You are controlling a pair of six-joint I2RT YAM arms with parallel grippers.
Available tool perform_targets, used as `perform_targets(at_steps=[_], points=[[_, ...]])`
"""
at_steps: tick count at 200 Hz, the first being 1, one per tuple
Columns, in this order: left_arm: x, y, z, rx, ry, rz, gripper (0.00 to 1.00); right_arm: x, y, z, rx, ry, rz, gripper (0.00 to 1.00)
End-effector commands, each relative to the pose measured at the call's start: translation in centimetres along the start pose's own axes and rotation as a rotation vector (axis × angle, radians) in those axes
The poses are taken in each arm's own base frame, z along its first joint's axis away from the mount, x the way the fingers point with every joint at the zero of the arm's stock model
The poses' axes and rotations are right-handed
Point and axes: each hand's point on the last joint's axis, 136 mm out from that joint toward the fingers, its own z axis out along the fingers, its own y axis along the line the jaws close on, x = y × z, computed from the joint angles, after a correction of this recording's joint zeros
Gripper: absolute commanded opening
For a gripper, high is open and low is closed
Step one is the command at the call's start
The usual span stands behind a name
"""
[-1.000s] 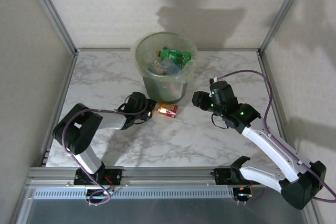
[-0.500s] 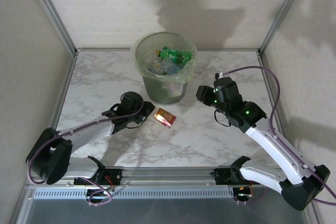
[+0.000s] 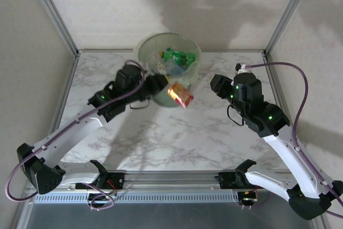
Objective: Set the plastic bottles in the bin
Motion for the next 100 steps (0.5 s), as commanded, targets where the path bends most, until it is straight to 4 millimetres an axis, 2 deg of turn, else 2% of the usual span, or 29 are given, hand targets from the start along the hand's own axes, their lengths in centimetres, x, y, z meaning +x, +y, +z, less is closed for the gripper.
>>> perform_targets(at_steps=[1,22,36,49,78,100], points=[[-6.0,-3.7,-0.8,0.076,-0.154,-0.013,0.31,-0.7,0.3,-0.2,-0.002,-0.008,0.015,0.48],[-11.7,-5.6,0.3,0.101,-0.259,-0.040,0.31,-0.6,0.7,0.0,-0.016,0.005,0.011,0.47],[-14.7,-6.7,1.9,0.139,-0.299,-0.053,0.31,-0.4,0.7,0.0,-0.022,0.011,0.010,0.47],[-16.9,-6.3,3.9,0.125,-0.337,-0.088,0.30,0.0,0.6,0.2,-0.022,0.019,0.012,0.47],[-19.8,-4.1,7.5,0.085,-0.400,-0.153,0.30,0.8,0.2,0.4,-0.022,0.031,0.019,0.47],[-20.5,-2.8,9.4,0.071,-0.403,-0.188,0.30,1.2,-0.1,0.6,-0.013,0.042,0.011,0.47]])
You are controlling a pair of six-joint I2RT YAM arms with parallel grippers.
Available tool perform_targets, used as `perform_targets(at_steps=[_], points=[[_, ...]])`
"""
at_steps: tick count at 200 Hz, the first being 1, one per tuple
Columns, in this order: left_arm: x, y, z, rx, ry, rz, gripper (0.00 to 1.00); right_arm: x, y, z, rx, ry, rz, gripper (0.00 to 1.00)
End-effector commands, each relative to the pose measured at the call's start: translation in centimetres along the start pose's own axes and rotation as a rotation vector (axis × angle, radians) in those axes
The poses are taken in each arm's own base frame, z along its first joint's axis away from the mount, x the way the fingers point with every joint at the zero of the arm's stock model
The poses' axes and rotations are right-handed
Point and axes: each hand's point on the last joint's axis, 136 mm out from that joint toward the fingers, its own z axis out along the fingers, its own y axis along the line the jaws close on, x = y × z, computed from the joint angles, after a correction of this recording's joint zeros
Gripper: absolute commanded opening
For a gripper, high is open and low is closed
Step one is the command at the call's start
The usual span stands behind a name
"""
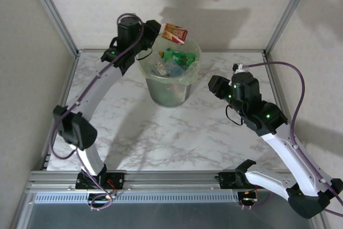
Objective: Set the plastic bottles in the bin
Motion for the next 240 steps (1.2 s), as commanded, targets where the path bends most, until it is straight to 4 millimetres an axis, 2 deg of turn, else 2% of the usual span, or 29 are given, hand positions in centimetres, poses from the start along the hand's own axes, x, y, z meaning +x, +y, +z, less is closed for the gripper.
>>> perform_targets(at_steps=[1,35,42,53,65,88,104,134,175,202,223,240], points=[[-1.7,-1.2,0.7,0.034,-0.059,-0.053,0.30,0.2,-0.3,0.0,-0.002,0.001,0.014,0.47],[-1.9,0.0,2.0,0.003,-0.079,-0.056,0.32,0.4,-0.3,0.3,0.000,0.007,0.007,0.48],[-1.9,0.4,2.1,-0.009,-0.078,-0.054,0.37,0.5,-0.3,0.3,0.000,0.009,0.006,0.48],[-1.7,1.2,2.4,-0.034,-0.072,-0.048,0.53,0.5,-0.3,0.3,-0.002,0.009,0.006,0.48],[-1.6,1.8,2.3,-0.055,-0.076,-0.047,0.65,0.4,-0.3,0.3,-0.002,0.007,0.005,0.48],[-2.0,1.6,1.5,-0.039,-0.098,-0.051,0.76,0.4,-0.2,0.2,-0.006,0.008,0.005,0.49],[-2.2,0.8,0.8,-0.022,-0.101,-0.048,0.76,0.3,-0.1,0.0,-0.011,0.004,0.007,0.49],[-3.1,-0.5,-1.5,-0.022,-0.136,-0.022,0.69,0.1,0.0,-0.1,-0.015,0.000,0.007,0.49],[-5.5,0.1,-5.1,-0.130,-0.235,0.061,0.70,0.0,0.3,0.0,-0.026,-0.001,0.009,0.49],[-5.5,0.5,-5.6,-0.144,-0.224,0.082,0.68,-0.1,0.5,0.2,-0.030,0.000,0.006,0.49],[-4.7,-0.7,-5.5,-0.103,-0.172,0.127,0.63,-0.2,0.7,0.2,-0.033,-0.001,0.003,0.49],[-4.3,-2.0,-6.8,-0.073,-0.146,0.217,0.63,-0.6,0.6,-0.1,-0.027,-0.011,-0.003,0.49]])
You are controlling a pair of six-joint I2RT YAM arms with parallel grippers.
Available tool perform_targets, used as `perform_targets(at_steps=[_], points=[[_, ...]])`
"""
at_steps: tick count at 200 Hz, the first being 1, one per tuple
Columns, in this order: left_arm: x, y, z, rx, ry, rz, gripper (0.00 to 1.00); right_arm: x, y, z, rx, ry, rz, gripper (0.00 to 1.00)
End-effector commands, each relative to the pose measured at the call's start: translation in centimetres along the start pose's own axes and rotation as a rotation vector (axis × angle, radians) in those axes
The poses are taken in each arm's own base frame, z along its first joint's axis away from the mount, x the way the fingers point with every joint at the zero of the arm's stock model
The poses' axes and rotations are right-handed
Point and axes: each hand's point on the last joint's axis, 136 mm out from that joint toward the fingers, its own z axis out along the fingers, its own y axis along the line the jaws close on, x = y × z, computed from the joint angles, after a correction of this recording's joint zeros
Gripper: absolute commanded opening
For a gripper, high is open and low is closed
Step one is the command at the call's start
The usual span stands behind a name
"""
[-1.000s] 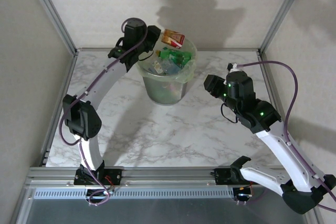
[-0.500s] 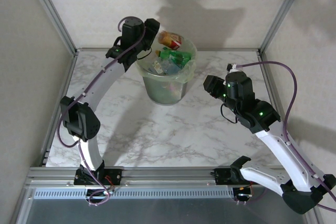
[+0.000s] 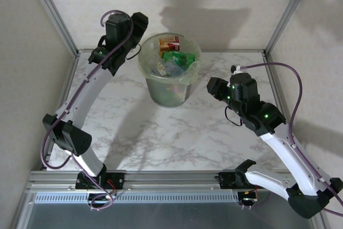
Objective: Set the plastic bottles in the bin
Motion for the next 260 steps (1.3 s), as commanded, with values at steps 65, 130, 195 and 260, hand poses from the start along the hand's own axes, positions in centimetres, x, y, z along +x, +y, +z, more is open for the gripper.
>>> perform_targets(at_steps=[65,130,195,260], points=[[-5.8,10.1,-14.5,-0.216,-0.371,0.496,1.00,0.1,-7.1,0.7,0.268,-0.203,-0.043,0.93],[-4.4,30.4,-15.5,-0.615,-0.587,0.728,0.99,3.5,-19.1,2.5,0.606,-0.416,-0.133,0.99],[-3.8,38.4,-11.2,-0.695,-0.493,0.753,0.99,5.7,-29.9,4.4,0.929,-0.470,-0.145,0.99],[-2.2,36.9,-9.8,-0.473,-0.462,0.783,0.99,3.2,-28.3,7.6,0.530,-0.596,-0.222,0.99]])
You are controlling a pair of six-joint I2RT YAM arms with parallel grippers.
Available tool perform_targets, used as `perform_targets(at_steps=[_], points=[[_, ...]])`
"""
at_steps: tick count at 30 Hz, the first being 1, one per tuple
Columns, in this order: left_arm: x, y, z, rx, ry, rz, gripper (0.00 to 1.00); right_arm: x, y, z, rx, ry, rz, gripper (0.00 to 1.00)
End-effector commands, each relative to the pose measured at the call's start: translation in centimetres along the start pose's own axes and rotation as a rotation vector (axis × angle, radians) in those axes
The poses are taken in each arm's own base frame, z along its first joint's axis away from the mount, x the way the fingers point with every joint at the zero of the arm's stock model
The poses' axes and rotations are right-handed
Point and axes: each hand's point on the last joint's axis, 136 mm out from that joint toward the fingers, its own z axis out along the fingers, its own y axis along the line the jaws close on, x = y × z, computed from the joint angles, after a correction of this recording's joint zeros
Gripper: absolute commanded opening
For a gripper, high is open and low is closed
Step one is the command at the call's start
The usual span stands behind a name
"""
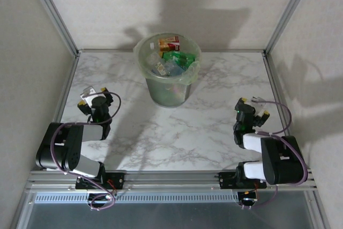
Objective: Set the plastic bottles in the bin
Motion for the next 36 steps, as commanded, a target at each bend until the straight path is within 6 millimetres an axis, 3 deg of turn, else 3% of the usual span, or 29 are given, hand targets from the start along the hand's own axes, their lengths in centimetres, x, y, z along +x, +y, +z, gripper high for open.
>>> perform_targets(at_steps=[1,3,4,6,7,22,36], points=[[-0.8,-3.1,-1.5,0.177,-0.076,0.006,0.99,-3.7,2.6,-0.4,-0.236,-0.194,0.080,0.99],[-0.1,-3.8,-2.8,0.279,-0.108,0.026,0.99,-3.1,4.1,0.1,-0.301,-0.145,0.036,0.99],[-0.6,-2.8,-2.9,0.234,-0.149,0.001,1.00,-3.4,4.9,0.3,-0.327,-0.162,0.014,0.99],[-0.3,-2.6,-2.7,0.236,-0.124,-0.012,0.99,-2.2,7.5,0.1,-0.471,-0.143,-0.065,0.99],[-0.3,-2.6,-2.8,0.236,-0.128,-0.010,0.99,-2.1,7.8,-0.5,-0.504,-0.162,-0.076,0.99],[-0.2,-2.8,-2.8,0.223,-0.120,0.009,0.99,-1.9,7.3,-0.1,-0.465,-0.143,-0.062,0.99],[-0.1,-3.0,-2.8,0.233,-0.117,0.011,0.99,-1.5,8.5,-0.3,-0.534,-0.126,-0.099,0.99]])
